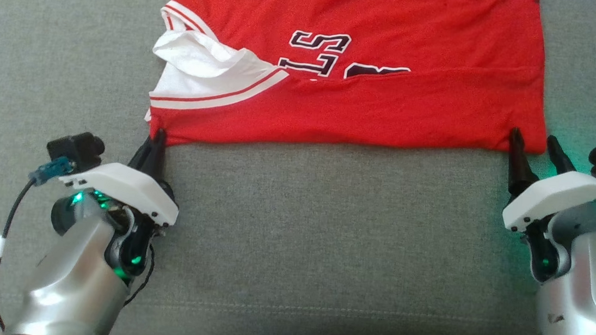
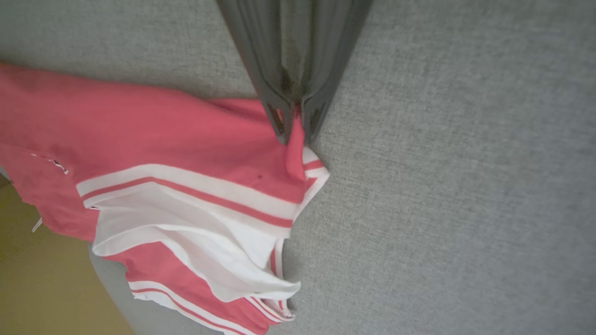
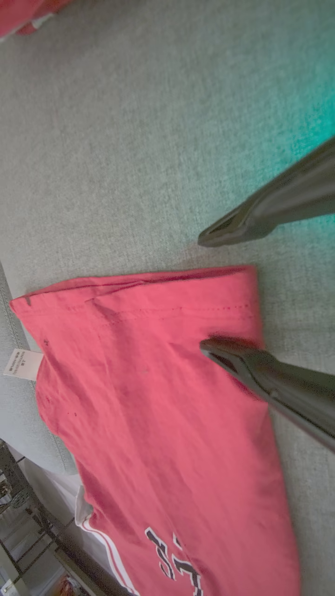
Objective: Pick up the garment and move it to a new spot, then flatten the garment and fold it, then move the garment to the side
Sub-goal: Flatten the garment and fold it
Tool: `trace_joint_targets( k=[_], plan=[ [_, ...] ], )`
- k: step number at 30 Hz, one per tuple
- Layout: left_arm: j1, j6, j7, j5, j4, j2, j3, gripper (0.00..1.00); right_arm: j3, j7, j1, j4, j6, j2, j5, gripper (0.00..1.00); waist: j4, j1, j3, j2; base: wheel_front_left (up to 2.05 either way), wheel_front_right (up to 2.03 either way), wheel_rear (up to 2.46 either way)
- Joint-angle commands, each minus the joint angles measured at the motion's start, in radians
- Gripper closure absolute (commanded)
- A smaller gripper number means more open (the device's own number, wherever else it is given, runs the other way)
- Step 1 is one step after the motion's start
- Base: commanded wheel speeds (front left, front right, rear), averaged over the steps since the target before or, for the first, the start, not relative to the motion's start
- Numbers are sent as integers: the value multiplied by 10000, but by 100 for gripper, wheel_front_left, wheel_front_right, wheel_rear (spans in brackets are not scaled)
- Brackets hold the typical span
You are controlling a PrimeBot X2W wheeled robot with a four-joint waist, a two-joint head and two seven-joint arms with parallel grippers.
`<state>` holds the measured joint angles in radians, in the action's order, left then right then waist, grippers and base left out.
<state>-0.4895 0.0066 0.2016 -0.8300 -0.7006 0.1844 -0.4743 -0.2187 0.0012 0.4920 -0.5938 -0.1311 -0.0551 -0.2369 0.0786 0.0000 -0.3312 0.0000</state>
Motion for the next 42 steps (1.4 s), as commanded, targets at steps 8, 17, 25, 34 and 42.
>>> trace_joint_targets(
  k=[8,17,25,34,42],
  plan=[
    [-125,-351,366,162,-192,-10,107,100,242,-82,47,-6,4,48,810,100,124,0,324,0,0,0,0],
    [1003,-400,520,120,641,310,306,100,-43,440,-1313,1511,4,8,705,100,-99,0,966,0,0,0,0],
    [3081,307,-55,-31,3153,1103,313,100,-286,1545,-2915,3009,4,-279,126,100,-262,0,1335,0,0,0,0],
    [4618,1232,-1436,-399,5346,1550,75,100,-517,2233,-3852,3958,4,-510,281,100,-283,0,1252,0,0,0,0],
    [4329,1473,-2042,-76,5447,1897,-202,0,-852,2014,-3759,4299,4,-275,1180,0,-387,0,1214,0,0,0,0]
  ],
)
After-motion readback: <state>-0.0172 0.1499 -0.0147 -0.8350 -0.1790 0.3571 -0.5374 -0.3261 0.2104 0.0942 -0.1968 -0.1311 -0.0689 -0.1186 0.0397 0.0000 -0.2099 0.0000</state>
